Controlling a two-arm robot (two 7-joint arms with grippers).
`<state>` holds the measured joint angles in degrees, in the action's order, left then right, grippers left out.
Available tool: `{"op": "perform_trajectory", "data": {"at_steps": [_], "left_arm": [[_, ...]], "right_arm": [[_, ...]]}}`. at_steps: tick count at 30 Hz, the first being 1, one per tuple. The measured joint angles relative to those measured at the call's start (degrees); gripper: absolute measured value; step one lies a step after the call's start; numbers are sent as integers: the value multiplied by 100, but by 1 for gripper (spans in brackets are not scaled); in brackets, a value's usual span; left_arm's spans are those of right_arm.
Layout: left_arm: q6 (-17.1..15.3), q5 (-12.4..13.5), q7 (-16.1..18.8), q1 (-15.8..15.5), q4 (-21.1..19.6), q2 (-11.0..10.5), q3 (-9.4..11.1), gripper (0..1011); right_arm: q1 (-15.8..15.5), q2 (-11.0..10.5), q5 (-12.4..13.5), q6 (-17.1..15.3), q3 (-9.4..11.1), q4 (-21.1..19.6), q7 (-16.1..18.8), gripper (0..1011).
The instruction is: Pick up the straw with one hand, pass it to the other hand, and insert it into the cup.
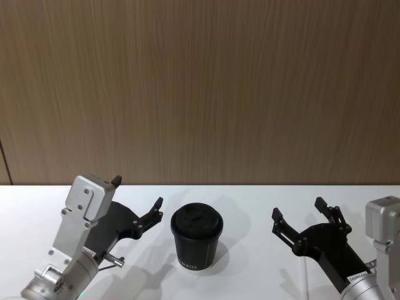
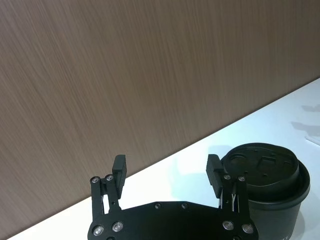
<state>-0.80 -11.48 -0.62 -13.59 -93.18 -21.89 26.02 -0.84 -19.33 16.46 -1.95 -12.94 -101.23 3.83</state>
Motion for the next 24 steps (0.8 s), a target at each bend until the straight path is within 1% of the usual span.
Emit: {"op": "perform_trajectory", "data": {"at_steps": [24], "left_arm": [[0,0,0,0,0,0,0,1003]], "right_arm": [[0,0,0,0,0,0,0,1001]]}}
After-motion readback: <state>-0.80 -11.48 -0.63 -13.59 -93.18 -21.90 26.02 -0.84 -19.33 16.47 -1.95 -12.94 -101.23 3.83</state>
